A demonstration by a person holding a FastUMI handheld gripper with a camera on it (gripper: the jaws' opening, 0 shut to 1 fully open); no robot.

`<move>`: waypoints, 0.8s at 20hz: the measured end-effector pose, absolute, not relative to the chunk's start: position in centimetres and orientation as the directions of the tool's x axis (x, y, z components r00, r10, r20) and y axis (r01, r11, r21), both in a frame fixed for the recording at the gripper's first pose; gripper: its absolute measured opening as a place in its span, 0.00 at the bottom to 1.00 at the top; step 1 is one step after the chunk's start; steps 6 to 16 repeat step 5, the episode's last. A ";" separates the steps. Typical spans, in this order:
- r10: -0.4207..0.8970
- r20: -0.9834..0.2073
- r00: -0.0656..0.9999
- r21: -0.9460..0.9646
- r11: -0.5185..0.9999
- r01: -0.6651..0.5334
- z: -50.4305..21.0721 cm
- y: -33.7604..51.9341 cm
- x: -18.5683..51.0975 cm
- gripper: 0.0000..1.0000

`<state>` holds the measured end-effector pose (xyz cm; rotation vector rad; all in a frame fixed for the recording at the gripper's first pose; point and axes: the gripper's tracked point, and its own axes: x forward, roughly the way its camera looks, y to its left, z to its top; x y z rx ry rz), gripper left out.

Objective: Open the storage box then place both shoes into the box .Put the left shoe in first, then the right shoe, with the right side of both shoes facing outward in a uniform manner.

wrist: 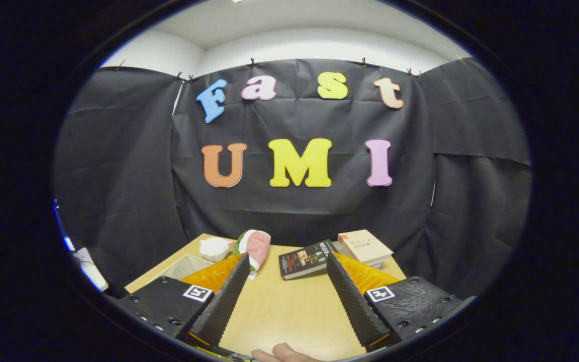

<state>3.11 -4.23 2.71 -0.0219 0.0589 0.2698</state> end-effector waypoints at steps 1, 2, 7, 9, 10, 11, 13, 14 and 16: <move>0.266 -0.067 0.962 -0.008 0.964 -0.267 2.5 -4.2 3.1 0.95; 0.267 -0.074 0.961 -0.003 0.963 -0.268 2.4 -4.2 3.2 0.95; 0.270 -0.082 0.959 -0.002 0.963 -0.271 2.4 -4.3 3.3 0.95; 0.270 -0.082 0.959 -0.002 0.963 -0.271 2.4 -4.3 3.3 0.95; 0.270 -0.082 0.959 -0.002 0.963 -0.271 2.4 -4.3 3.3 0.95; 0.270 -0.082 0.959 -0.002 0.963 -0.271 2.4 -4.3 3.3 0.95; 0.270 -0.082 0.959 -0.002 0.963 -0.271 2.4 -4.3 3.3 0.95; 0.270 -0.082 0.959 -0.002 0.963 -0.271 2.4 -4.3 3.3 0.95; 0.270 -0.082 0.959 -0.002 0.963 -0.271 2.4 -4.3 3.3 0.95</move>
